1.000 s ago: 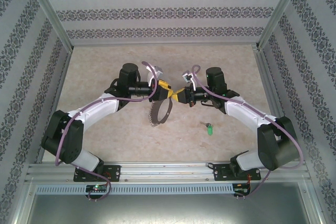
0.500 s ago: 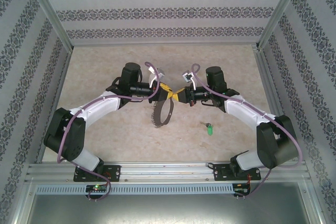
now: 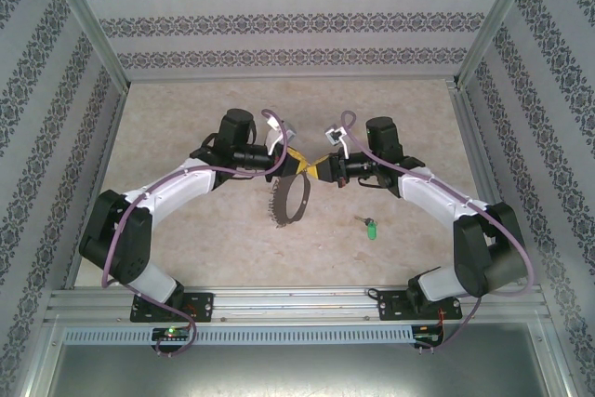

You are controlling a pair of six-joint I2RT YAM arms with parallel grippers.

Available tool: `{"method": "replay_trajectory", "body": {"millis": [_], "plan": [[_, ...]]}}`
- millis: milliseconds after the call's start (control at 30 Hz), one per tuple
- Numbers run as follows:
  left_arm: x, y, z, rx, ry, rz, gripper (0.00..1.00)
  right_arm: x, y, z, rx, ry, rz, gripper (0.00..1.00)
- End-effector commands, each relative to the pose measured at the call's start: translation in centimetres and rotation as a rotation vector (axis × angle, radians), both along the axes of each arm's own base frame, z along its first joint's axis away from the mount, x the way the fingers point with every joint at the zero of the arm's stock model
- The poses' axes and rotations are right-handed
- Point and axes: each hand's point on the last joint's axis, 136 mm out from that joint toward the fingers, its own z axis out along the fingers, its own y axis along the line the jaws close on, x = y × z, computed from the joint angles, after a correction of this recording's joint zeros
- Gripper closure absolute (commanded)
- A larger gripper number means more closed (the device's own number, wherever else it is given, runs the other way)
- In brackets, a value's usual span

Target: Put the keys on the keyring

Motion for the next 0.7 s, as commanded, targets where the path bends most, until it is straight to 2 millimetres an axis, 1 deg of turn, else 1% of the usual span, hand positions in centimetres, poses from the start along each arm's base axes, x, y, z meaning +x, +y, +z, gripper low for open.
{"method": "replay_trajectory", "body": {"millis": [0, 67, 267, 300, 333, 400, 433, 467, 533, 600, 667], "plan": [[-2.2, -1.7, -0.9, 0.025, 0.018, -0.094, 0.96, 1.4, 0.4, 2.5, 0.037, -0.109, 0.002, 1.00], [-2.0, -1.7, -0.9, 0.027, 0.011, -0.085, 1.00, 1.4, 0.4, 2.5, 0.034, -0.108, -0.005, 1.00], [-1.7, -1.7, -0.8, 0.020, -0.010, -0.061, 1.00, 1.8, 0.2, 2.6, 0.029, -0.110, -0.036, 1.00], [-1.6, -1.6, -0.8, 0.019, -0.021, -0.054, 1.00, 1.8, 0.2, 2.8, 0.029, -0.111, -0.045, 0.98], [-1.5, -1.6, -0.7, 0.018, -0.030, -0.045, 1.00, 1.9, 0.1, 2.9, 0.026, -0.114, -0.059, 0.85], [-1.3, -1.4, -0.6, 0.014, -0.053, -0.025, 1.00, 2.2, -0.4, 3.4, 0.026, -0.126, -0.092, 0.73], [-1.2, -1.3, -0.6, 0.011, -0.067, -0.011, 1.00, 2.4, -0.7, 3.7, 0.029, -0.132, -0.117, 0.65], [-1.1, -1.2, -0.4, 0.009, -0.081, 0.001, 1.00, 2.6, -1.2, 3.9, 0.029, -0.139, -0.144, 0.60], [-0.9, -1.0, -0.3, 0.003, -0.108, 0.024, 1.00, 3.1, -2.2, 4.6, 0.037, -0.153, -0.206, 0.53], [-0.7, -0.9, 0.0, -0.004, -0.132, 0.038, 1.00, 3.6, -3.2, 5.1, 0.037, -0.164, -0.270, 0.51], [-0.5, -0.9, 0.2, -0.009, -0.147, 0.043, 1.00, 4.0, -4.1, 5.1, 0.025, -0.163, -0.341, 0.49]]}}
